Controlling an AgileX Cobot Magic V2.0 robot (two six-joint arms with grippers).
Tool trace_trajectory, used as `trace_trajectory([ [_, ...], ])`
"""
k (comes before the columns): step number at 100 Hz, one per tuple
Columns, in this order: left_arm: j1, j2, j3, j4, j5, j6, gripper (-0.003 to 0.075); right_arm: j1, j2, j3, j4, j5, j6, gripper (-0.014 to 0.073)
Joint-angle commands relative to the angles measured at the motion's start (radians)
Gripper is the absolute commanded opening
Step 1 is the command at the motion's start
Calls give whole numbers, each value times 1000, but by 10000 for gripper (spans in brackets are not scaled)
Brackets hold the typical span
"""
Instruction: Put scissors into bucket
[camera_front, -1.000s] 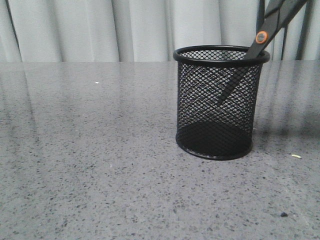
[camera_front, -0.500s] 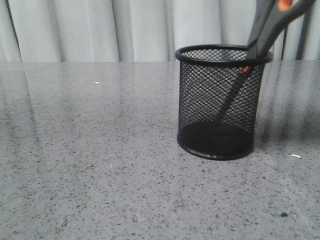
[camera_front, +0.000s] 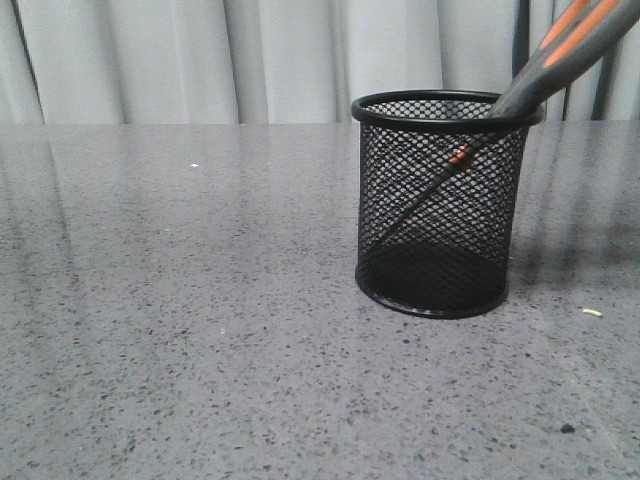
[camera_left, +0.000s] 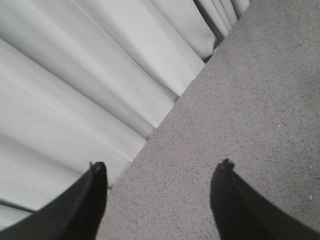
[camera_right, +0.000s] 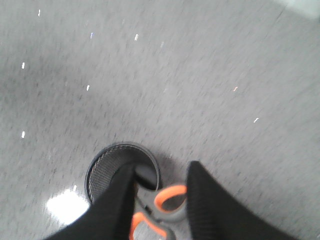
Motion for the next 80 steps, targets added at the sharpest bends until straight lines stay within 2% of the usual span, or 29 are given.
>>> trace_trajectory([
  [1, 4, -17, -27, -53, -53, -12, 292, 2, -64, -38, -17, -117, 11, 44],
  [5, 4, -17, -27, -66, -44, -12, 232, 2, -88, -36, -17, -146, 11, -47],
  [7, 4, -17, -27, -73, -41, -19, 176, 2, -96, -34, -17, -157, 13, -74],
  [12, 4, -17, -27, -75, -29, -40, 81, 2, -126, -21, -17, -200, 18, -59],
  [16, 4, -17, -27, -75, -11, -55, -23, 2, -159, 0, -17, -243, 19, -50],
  [30, 4, -30, -6, -85, -23, -133, -20, 2, -293, 156, -11, -453, 38, -50],
  [46, 4, -128, 165, -100, -176, -167, -20, 2, -474, 438, -9, -736, 38, -50],
  [64, 4, -363, 623, -130, -555, -167, -20, 2, -653, 740, -9, -992, 38, -50],
  [80, 4, -637, 1060, -259, -839, -165, -20, 2, -798, 950, -9, -1053, 38, -50],
])
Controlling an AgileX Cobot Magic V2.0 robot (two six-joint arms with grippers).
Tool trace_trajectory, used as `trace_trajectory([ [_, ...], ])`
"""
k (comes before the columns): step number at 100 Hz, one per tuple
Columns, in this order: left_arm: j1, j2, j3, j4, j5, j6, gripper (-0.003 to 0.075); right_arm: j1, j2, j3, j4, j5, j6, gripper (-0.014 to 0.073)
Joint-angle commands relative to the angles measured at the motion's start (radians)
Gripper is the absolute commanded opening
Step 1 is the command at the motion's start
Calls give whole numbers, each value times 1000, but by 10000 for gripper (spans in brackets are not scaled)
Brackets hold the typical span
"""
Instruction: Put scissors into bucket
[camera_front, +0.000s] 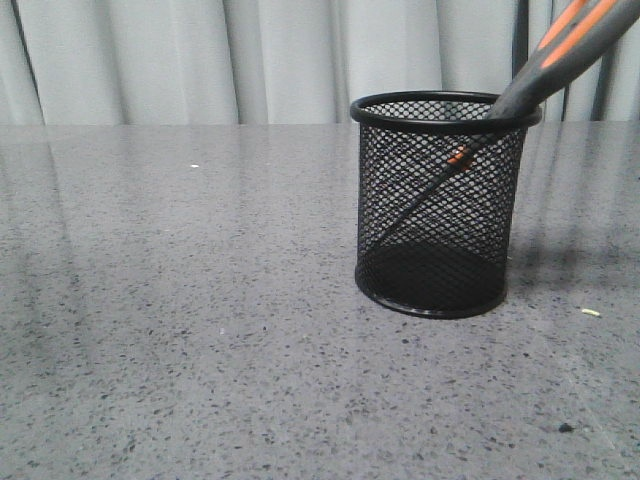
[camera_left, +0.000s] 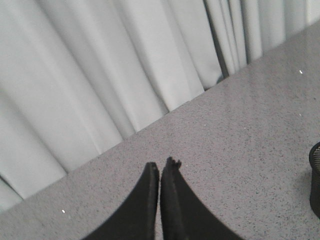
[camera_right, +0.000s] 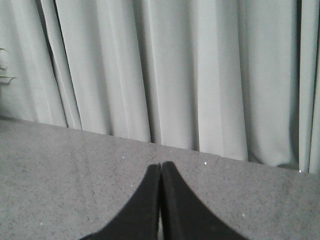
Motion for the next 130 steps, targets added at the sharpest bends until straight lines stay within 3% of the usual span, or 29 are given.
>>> trace_trajectory([
  [1, 4, -160, 183, -109, -235, -11, -20, 2, -79, 77, 4, -127, 0, -50],
  [20, 4, -485, 533, -187, -316, -11, -20, 2, -250, 283, 4, -190, 0, -50],
  [39, 4, -705, 679, -222, -317, -11, -20, 2, -317, 404, 4, -192, 0, -50],
  [119, 4, -677, 685, -258, -316, -11, -20, 2, -317, 416, 4, -182, 0, -50],
  [130, 4, -677, 685, -211, -319, -11, -20, 2, -317, 416, 4, -182, 0, -50],
])
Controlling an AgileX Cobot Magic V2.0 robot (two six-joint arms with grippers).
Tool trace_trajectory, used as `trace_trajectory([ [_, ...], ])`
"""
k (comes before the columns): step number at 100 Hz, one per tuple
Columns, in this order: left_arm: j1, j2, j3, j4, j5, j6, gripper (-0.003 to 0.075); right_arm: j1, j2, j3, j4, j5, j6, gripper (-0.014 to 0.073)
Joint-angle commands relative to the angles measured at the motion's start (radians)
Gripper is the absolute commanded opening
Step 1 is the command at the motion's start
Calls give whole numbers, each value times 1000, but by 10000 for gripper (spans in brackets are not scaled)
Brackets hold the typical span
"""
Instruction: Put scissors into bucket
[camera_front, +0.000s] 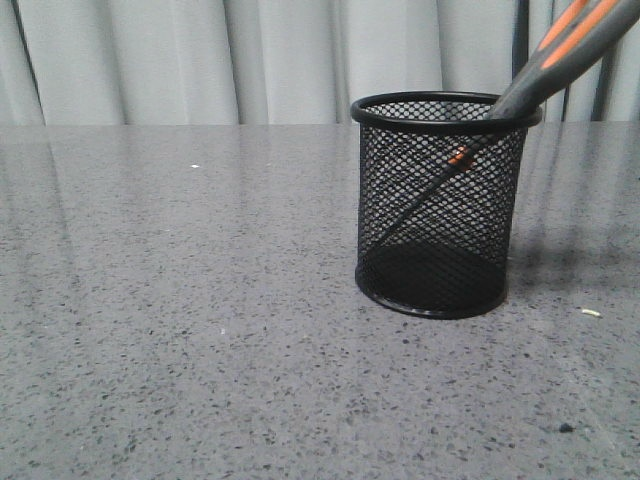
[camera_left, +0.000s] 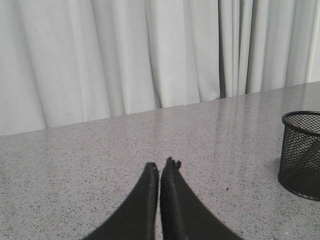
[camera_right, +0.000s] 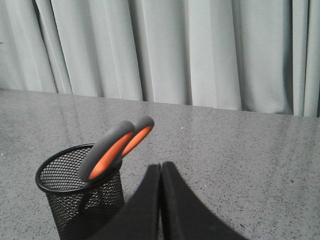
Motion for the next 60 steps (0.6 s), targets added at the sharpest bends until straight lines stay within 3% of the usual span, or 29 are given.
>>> trace_trajectory([
  [1, 4, -4, -27, 41, -73, -11, -20, 2, 8, -28, 1, -80, 0, -50],
  [11, 6, -2, -27, 184, -88, -67, -20, 2, 8, -28, 1, -80, 0, -50],
  [27, 63, -2, 29, 579, -174, -529, -20, 2, 8, -28, 1, -80, 0, -50],
  [49, 183, -8, 197, 536, -204, -565, -20, 2, 8, -28, 1, -80, 0, -50],
  [60, 234, -27, 258, 528, -281, -582, -20, 2, 8, -28, 1, -80, 0, -50],
])
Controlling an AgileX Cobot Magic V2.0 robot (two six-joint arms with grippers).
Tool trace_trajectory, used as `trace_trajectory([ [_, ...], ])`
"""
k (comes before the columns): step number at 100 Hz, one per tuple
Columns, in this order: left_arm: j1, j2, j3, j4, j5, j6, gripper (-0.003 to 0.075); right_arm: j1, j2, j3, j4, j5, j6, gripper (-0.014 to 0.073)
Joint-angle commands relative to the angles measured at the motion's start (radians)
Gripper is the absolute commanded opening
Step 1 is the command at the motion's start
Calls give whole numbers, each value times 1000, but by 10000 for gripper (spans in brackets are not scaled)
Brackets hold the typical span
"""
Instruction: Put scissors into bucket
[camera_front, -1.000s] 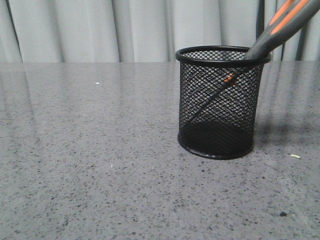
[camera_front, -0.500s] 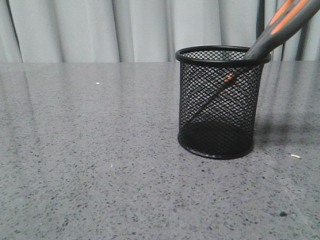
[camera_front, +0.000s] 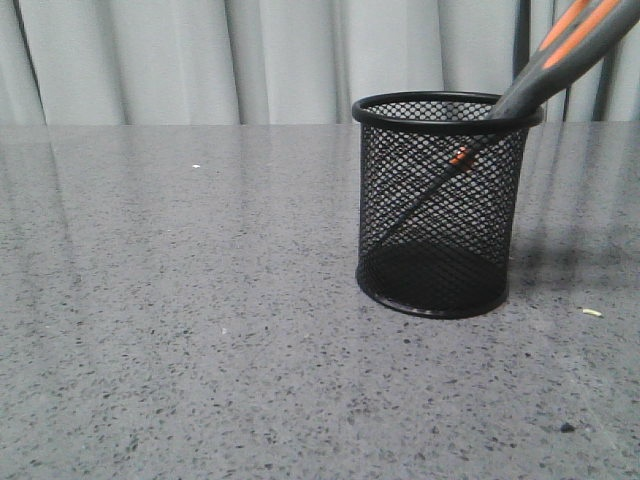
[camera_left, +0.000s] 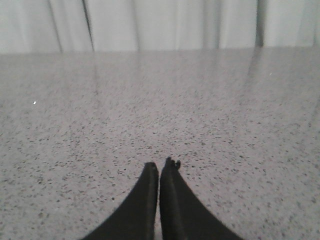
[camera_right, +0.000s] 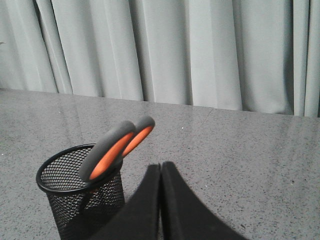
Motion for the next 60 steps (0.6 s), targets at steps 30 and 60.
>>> trace_trajectory([
  [30, 73, -27, 40, 3, -103, -26, -20, 2, 8, -28, 1, -78, 0, -50],
  [60, 75, -27, 40, 3, -103, -26, -20, 2, 8, -28, 1, -78, 0, -50],
])
